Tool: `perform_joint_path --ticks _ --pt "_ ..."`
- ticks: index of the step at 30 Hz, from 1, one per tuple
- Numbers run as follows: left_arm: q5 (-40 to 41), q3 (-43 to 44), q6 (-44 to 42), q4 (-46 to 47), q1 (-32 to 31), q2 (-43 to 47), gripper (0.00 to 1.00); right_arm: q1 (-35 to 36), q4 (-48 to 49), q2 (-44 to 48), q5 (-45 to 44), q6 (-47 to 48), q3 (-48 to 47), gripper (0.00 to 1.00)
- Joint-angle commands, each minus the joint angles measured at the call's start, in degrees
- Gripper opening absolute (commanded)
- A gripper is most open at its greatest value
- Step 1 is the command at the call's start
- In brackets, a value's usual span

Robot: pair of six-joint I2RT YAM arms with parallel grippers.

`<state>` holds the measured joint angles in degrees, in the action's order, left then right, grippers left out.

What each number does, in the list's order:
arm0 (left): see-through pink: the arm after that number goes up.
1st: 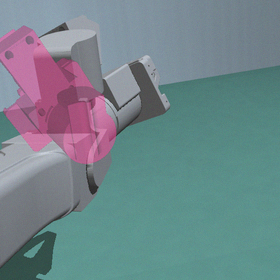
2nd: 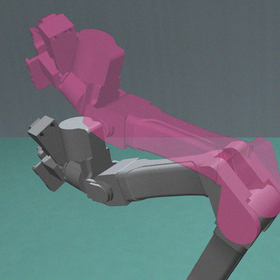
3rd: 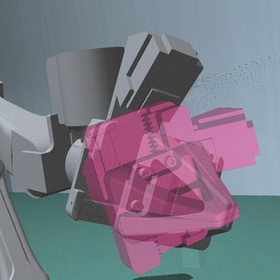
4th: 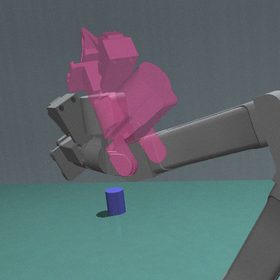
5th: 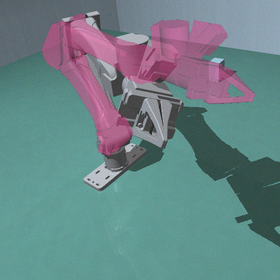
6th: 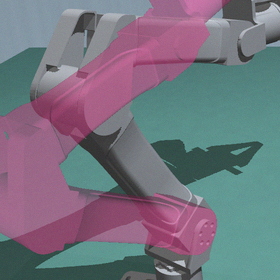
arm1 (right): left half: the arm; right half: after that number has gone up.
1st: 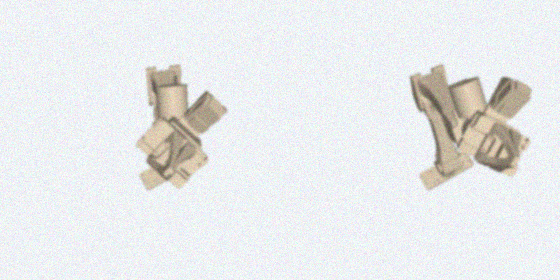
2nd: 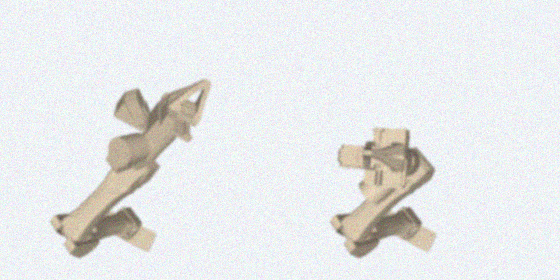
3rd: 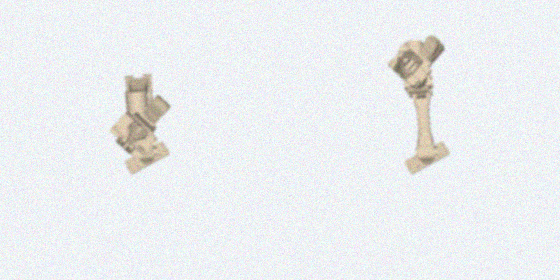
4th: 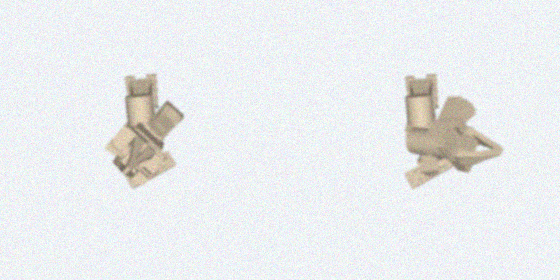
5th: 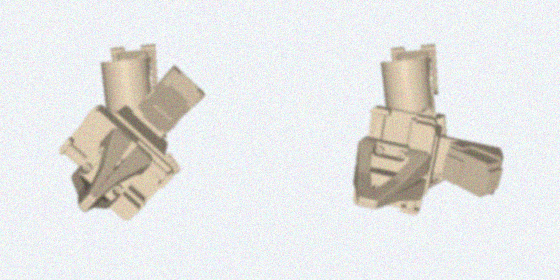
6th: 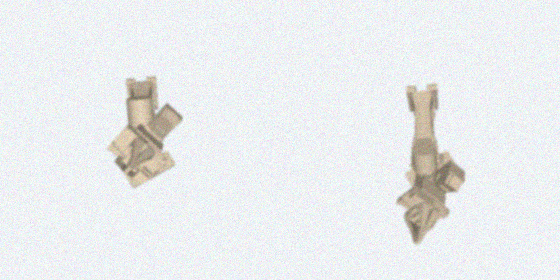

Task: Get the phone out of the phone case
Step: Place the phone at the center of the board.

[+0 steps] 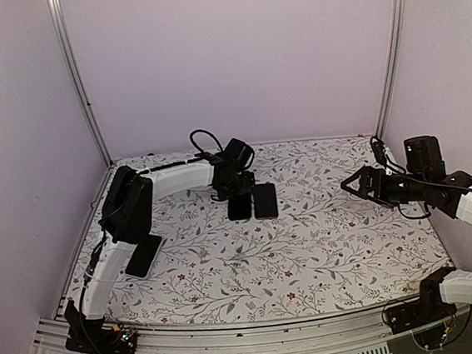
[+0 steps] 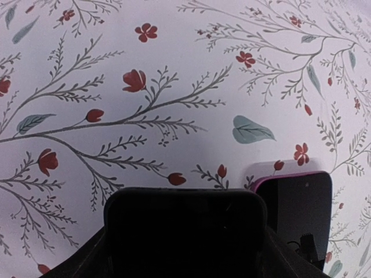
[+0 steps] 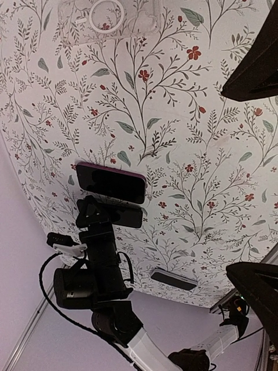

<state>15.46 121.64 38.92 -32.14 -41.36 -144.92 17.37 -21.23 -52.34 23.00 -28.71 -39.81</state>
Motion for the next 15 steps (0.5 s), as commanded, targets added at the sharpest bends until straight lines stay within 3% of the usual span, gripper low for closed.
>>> perform_joint_path --ticks 1,15 --pt "-0.37 2.14 0.65 0.67 0.67 -1.29 0.64 0.54 -1.17 0.61 -0.68 -0.03 -1.32 0.99" --pt "0.09 2.06 -0.49 0.49 0.71 -0.08 0.90 0.68 -0.68 -0.34 -0.23 -0.05 -1.98 0.99"
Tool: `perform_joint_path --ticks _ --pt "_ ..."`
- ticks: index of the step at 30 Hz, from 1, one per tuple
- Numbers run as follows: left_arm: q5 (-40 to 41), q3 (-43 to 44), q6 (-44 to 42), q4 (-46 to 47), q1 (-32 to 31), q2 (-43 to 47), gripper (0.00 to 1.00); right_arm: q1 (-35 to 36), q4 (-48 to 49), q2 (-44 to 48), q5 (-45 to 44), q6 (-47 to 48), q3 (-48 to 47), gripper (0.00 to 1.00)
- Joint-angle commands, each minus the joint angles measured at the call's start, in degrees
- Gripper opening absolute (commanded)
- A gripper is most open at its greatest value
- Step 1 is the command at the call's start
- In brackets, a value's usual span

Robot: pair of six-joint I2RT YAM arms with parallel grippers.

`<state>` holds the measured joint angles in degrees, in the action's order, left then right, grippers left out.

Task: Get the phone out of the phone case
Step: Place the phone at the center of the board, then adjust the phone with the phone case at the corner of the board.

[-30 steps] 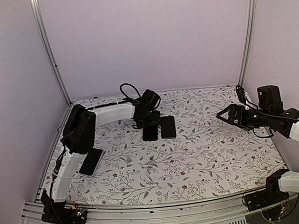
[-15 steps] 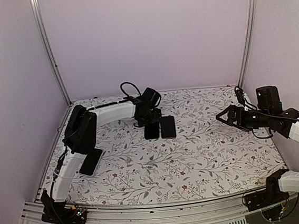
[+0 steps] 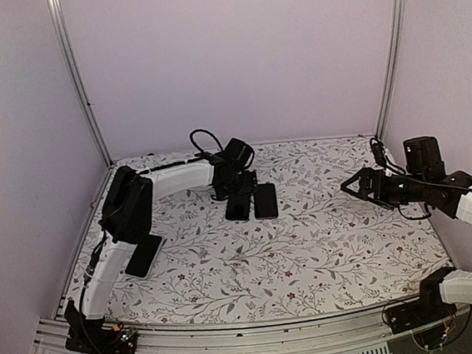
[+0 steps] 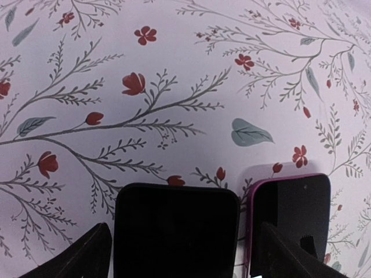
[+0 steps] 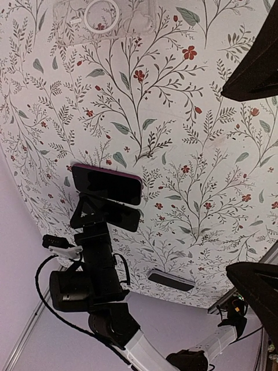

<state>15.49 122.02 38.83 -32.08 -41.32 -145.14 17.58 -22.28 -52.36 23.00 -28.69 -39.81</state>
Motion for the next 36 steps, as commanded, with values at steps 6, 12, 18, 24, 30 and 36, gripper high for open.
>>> perform_joint_path --ticks 6,12,18,24,30,36 --pt "0.16 1.26 -0.60 0.41 0.63 1.22 0.94 0.71 0.66 -1.27 -0.20 0.21 -2.20 0.99" --pt "0.33 -5.80 -1.82 3.26 0.54 8.35 0.98 1.18 1.12 -2.16 -0.20 0.64 -1.83 0.99" --pt "1.36 -22.66 -2.60 10.12 0.45 21.64 0.99 1.67 1.84 -2.72 -0.27 1.28 -0.20 0.99" --pt "3.17 -38.36 -2.75 13.41 0.50 34.41 0.99 2.58 3.13 -3.51 -0.27 1.53 1.08 0.99" --pt "5.97 -54.73 -0.98 14.54 0.61 48.04 0.99 5.72 4.51 -4.82 -1.47 0.94 1.87 0.99" --pt "9.51 -68.24 2.16 13.32 1.24 60.07 0.99 9.15 6.09 -7.10 -2.60 0.36 2.80 0.99"
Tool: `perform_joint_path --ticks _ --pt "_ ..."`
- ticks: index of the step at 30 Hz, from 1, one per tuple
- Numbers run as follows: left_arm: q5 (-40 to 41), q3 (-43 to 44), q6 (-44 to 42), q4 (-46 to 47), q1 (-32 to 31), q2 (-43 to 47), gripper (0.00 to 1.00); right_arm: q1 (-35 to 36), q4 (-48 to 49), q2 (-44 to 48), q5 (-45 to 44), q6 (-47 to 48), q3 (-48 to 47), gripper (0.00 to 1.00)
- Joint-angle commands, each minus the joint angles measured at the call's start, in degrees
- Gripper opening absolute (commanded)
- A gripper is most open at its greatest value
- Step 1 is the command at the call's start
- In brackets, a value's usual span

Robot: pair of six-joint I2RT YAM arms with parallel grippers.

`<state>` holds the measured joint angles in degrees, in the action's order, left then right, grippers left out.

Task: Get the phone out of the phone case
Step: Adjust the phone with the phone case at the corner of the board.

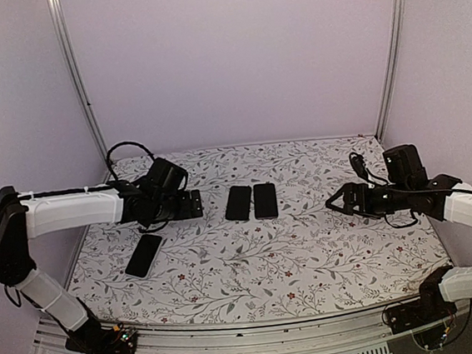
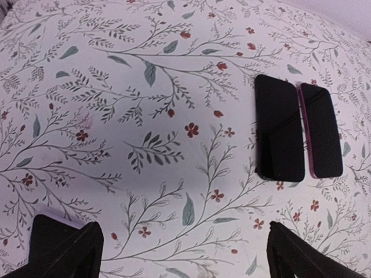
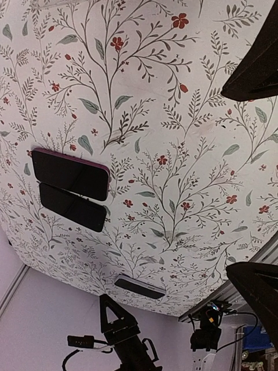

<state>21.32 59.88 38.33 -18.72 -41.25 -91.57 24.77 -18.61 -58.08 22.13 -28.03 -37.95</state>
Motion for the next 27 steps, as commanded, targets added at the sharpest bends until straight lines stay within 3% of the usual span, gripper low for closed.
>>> perform_joint_path --ticks 1,14,22,27 --pt "4.00 -7.97 3.22 -0.29 1.63 8.15 0.99 2.42 2.68 -1.71 -1.78 -0.35 1.03 0.99" --pt "-2.02 -30.02 8.05 4.66 15.95 26.16 0.99 6.75 5.46 -6.69 -2.53 -2.17 0.34 0.99" --pt "-13.01 -38.52 7.10 13.60 26.26 27.16 0.99 8.59 5.98 -7.83 -3.23 -2.88 0.05 0.99" --pt "-17.80 -41.11 8.15 17.06 26.38 24.34 0.99 9.12 6.10 -8.10 -3.49 -3.08 -0.10 0.99"
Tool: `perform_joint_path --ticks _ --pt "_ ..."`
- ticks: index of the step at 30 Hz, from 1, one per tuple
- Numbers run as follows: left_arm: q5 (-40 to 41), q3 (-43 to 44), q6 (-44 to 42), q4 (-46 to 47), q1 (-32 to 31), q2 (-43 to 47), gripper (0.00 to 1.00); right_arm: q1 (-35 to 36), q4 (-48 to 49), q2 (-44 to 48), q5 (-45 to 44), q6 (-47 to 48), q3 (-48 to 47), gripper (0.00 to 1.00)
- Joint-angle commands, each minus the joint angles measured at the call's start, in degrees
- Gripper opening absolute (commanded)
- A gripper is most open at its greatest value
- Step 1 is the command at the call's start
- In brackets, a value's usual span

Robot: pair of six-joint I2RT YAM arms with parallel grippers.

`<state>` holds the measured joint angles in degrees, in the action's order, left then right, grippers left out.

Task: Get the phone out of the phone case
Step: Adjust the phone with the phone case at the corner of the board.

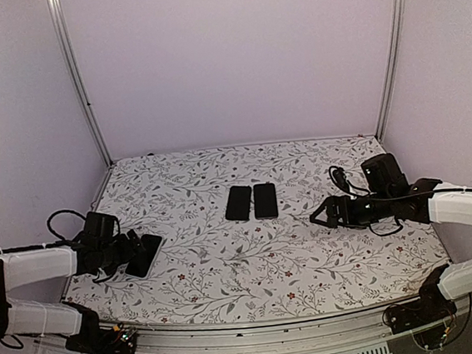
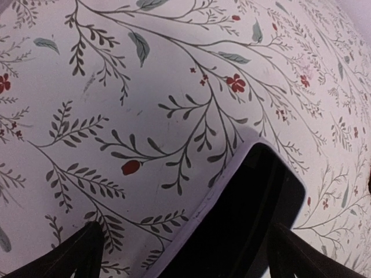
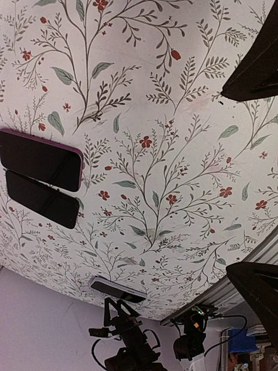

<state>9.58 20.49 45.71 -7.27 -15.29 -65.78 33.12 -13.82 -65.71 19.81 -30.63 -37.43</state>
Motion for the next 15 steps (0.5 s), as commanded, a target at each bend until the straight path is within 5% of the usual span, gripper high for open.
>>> perform_joint_path --ticks 1,15 --pt "-6.92 -2.18 0.94 6.21 -0.28 -1.72 1.00 0.89 1.36 -0.47 -1.26 -0.55 -0.56 0.99" --pt "1.93 3.28 5.75 1.28 -17.70 -10.56 1.00 1.59 2.32 -2.08 -1.39 -0.50 -0.63 0.99"
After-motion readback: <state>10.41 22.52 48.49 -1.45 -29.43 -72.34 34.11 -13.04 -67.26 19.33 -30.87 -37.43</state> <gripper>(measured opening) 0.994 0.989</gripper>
